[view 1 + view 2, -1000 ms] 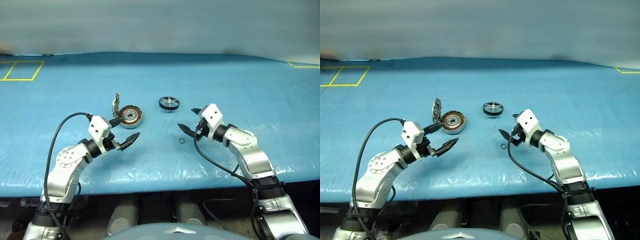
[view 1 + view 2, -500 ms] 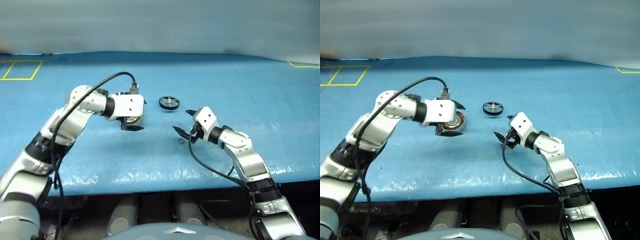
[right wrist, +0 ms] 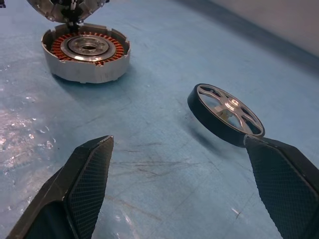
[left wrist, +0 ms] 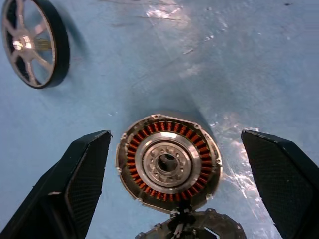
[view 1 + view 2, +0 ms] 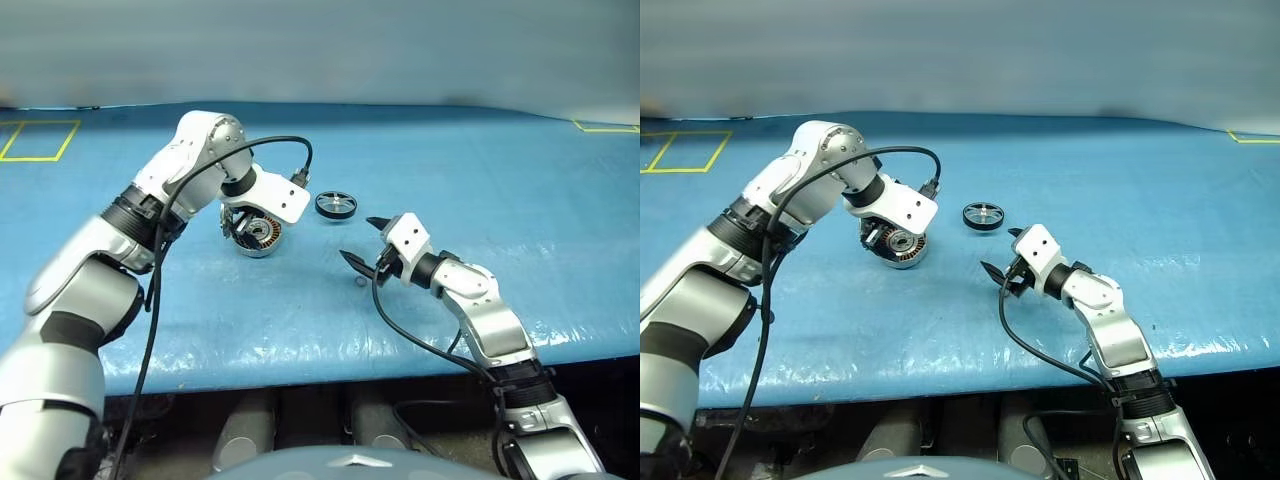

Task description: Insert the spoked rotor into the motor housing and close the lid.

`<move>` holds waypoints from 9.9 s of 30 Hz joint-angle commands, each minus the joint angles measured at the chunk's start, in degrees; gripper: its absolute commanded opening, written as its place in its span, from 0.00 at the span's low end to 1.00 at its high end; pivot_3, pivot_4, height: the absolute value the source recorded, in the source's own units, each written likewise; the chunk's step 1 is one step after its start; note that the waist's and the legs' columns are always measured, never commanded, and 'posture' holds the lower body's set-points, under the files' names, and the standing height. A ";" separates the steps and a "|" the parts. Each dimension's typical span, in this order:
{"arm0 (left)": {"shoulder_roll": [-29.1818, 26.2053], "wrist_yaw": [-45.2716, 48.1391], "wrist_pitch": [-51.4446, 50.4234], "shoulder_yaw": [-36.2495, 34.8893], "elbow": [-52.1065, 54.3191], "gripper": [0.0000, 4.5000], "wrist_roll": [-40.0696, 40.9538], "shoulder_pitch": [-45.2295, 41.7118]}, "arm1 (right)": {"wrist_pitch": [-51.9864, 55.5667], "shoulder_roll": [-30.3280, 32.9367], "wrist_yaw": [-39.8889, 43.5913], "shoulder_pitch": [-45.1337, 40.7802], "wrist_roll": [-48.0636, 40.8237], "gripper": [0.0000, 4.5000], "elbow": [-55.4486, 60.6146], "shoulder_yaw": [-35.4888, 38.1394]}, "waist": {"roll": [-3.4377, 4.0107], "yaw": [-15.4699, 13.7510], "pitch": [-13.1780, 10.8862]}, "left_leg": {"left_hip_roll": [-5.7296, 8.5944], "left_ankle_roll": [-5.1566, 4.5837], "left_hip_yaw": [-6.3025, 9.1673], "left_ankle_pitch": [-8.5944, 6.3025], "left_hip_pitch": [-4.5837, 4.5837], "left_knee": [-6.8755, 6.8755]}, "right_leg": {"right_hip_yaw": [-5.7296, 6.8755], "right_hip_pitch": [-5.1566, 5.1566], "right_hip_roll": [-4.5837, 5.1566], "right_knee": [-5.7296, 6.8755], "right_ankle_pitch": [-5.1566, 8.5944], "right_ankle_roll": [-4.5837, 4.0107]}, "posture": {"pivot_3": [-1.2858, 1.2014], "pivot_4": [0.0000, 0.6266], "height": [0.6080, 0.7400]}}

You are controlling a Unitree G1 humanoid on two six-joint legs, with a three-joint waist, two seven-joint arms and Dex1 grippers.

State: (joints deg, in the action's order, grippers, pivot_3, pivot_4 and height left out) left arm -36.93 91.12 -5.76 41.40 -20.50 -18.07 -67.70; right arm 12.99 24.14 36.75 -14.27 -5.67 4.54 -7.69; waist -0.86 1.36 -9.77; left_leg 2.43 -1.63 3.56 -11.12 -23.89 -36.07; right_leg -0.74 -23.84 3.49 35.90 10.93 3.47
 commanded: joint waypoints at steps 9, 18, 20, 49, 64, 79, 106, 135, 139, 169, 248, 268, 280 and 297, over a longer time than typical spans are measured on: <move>-7.11 1.38 -4.25 11.63 11.77 1.00 -0.74 0.19 | 3.21 4.60 5.41 -5.00 -0.55 0.99 2.42 -0.36 | 0.02 0.70 -0.04 | -0.03 0.00 0.15 0.00 0.06 -0.08 | -0.04 0.01 -0.01 0.09 -0.01 0.02 | 0.52 0.24 1.00; -8.06 0.00 -2.09 8.05 10.45 1.00 -9.58 3.06 | 5.07 4.84 7.92 -6.97 -0.45 0.99 2.87 -2.36 | 0.01 0.44 -0.04 | 0.00 -0.01 0.16 0.00 0.04 -0.12 | -0.03 0.03 -0.02 0.10 -0.02 0.04 | 0.52 0.24 1.00; -7.79 -0.43 -1.66 7.48 10.02 1.00 -11.09 3.80 | 5.18 4.77 8.01 -6.99 -0.43 0.99 2.91 -2.54 | 0.01 0.38 -0.04 | -0.01 -0.01 0.17 0.00 0.05 -0.12 | -0.03 0.04 -0.02 0.10 -0.02 0.04 | 0.52 0.24 1.00; 1.34 -7.23 3.60 3.99 -6.02 1.00 -19.26 6.67 | 6.39 4.97 5.94 -3.97 -0.56 0.99 7.19 -1.41 | 0.01 0.02 -0.04 | -0.01 -0.08 0.19 -0.05 0.00 -0.95 | -0.04 0.15 0.00 0.50 -0.12 0.21 | 0.52 0.24 1.00; 2.90 -6.96 10.11 4.59 -10.19 0.52 -20.38 7.14 | 6.04 4.77 4.26 -3.65 -0.80 1.00 8.00 -0.82 | 0.02 0.17 -0.04 | -0.02 -0.08 0.17 -0.05 0.04 -1.02 | -0.06 0.07 0.01 0.85 -0.03 0.06 | 0.52 0.24 1.00; 0.92 -18.91 30.10 4.05 -11.32 0.42 -24.29 4.88 | 4.71 4.40 2.10 -2.85 -0.60 1.00 7.89 0.27 | 0.06 -0.43 -0.01 | -0.04 -0.07 0.18 -0.04 0.16 -1.06 | -0.06 0.15 0.02 0.93 -0.02 0.05 | 0.52 0.24 1.00; 3.47 -21.99 46.66 2.79 2.18 0.42 -18.86 7.35 | 3.41 5.88 -2.32 3.48 0.82 1.00 9.95 4.33 | 0.01 -0.55 -0.05 | 0.02 -0.15 0.07 -0.09 -0.14 -1.10 | -0.09 -0.04 0.07 0.81 -0.07 0.14 | 0.52 0.24 1.00; -0.35 -14.50 50.85 1.20 6.08 0.93 -10.18 9.99 | 2.24 4.37 -3.23 2.25 0.94 1.00 8.20 3.61 | 0.01 -0.60 -0.05 | 0.00 -0.15 0.09 -0.09 -0.04 -1.14 | -0.10 0.06 0.05 0.83 -0.05 0.10 | 0.52 0.24 1.00; -3.19 -11.23 45.40 -1.65 11.61 0.93 -1.82 12.04 | 1.98 4.09 -2.92 2.20 0.44 1.00 7.83 3.71 | 0.01 -0.47 -0.05 | -0.02 -0.15 0.11 -0.09 -0.04 -1.13 | -0.10 0.05 0.05 0.84 -0.04 0.08 | 0.52 0.24 1.00; 11.74 -46.49 -6.81 -49.45 41.59 0.93 38.36 70.46 | 6.18 1.72 -3.21 11.49 -2.52 1.00 12.74 3.47 | 0.15 -0.92 -0.09 | -0.09 0.01 0.19 -0.17 0.21 -0.99 | -0.02 0.19 0.54 0.70 0.04 -0.02 | 0.52 0.24 1.00; 15.29 -42.46 24.07 -39.03 20.29 0.94 33.69 70.00 | 9.01 -3.84 4.24 1.70 -5.35 0.15 10.48 -9.32 | 0.19 -0.76 -0.06 | -0.06 -0.01 0.07 -0.22 0.12 -0.16 | 0.24 0.05 0.58 -0.04 0.02 -0.01 | 0.52 0.24 1.00; 15.07 -43.20 26.24 -39.32 18.78 0.94 32.92 72.05 | 6.27 -8.45 4.43 -0.99 -2.36 0.15 0.54 -12.02 | 0.19 -0.75 -0.06 | -0.03 -0.01 0.06 -0.21 0.13 -0.12 | 0.24 0.03 0.47 -0.03 0.01 -0.02 | 0.52 0.24 1.00; 14.87 -43.74 26.34 -39.31 18.59 0.94 32.74 71.87 | 6.21 -8.66 3.34 -1.15 -0.81 0.15 -0.78 -11.72 | 0.19 -0.73 -0.05 | -0.03 -0.01 0.06 -0.21 0.16 -0.12 | 0.24 0.05 0.46 -0.03 0.01 -0.02 | 0.52 0.24 1.00; 14.79 -44.23 26.54 -39.79 18.61 0.94 32.46 72.65 | 5.79 -8.44 4.71 -1.69 -0.73 0.51 -0.80 -11.94 | 0.20 -0.72 -0.05 | -0.04 -0.01 0.05 -0.21 0.18 -0.12 | 0.23 0.06 0.45 -0.02 0.01 -0.02 | 0.52 0.24 1.00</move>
State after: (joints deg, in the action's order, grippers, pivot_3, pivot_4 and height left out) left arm -21.80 47.42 19.38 2.57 -2.12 14.12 4.81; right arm 19.31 15.84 41.30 -15.41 -6.07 2.50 -19.79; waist -0.66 0.64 -9.82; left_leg 2.39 -1.64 3.61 -11.33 -23.71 -36.19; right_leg -0.51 -23.78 3.94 35.89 10.93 3.45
